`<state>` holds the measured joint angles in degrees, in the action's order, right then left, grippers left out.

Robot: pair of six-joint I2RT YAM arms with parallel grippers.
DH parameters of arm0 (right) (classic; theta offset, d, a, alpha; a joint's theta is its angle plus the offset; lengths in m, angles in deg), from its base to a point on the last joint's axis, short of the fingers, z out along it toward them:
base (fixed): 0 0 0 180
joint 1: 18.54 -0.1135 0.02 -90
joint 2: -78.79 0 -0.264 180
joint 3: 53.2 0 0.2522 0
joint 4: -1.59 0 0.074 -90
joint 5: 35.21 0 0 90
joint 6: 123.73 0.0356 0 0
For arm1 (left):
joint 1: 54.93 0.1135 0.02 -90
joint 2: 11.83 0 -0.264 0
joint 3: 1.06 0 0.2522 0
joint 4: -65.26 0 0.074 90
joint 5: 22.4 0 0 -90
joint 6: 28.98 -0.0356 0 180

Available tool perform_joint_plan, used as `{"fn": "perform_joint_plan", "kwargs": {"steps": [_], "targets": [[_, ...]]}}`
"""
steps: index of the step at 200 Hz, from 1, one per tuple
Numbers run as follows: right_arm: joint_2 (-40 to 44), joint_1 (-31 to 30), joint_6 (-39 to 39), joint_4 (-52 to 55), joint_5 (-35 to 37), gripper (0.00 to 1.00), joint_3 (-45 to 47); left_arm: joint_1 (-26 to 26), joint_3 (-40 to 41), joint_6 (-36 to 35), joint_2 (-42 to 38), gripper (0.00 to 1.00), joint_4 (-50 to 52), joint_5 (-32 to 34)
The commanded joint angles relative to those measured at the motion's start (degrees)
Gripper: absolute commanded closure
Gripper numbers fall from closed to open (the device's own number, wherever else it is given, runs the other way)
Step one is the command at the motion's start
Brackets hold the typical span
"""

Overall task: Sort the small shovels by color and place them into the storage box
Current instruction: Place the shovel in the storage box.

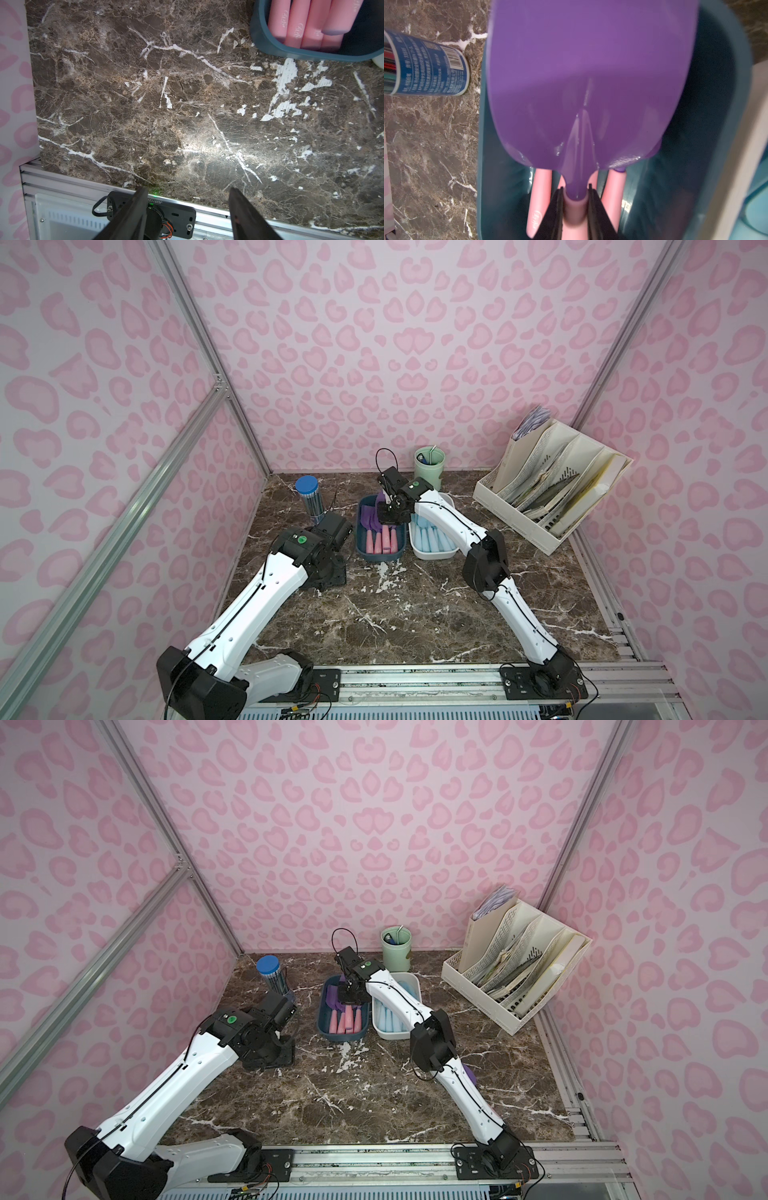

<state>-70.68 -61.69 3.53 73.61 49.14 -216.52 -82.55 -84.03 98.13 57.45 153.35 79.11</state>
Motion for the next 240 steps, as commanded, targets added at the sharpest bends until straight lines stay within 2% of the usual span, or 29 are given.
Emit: {"fn": "perform_joint_plan", "kwargs": {"steps": [1,165,240], "targets": [[-0.46,-0.32,-0.7,0.88,2.22,0.87,-0.49,0.11,-0.27,-0.46,0.07,0.33,1.11,0.63],[-3.5,-1.3,-1.68,2.74,2.32,0.82,-0.47,0.08,1.91,-0.32,-0.18,0.33,-0.45,0.07],[-3.92,-1.24,-1.57,2.54,1.64,0.77,-0.5,0.11,2.28,-0.29,-0.1,0.33,-0.58,0.01]]}}
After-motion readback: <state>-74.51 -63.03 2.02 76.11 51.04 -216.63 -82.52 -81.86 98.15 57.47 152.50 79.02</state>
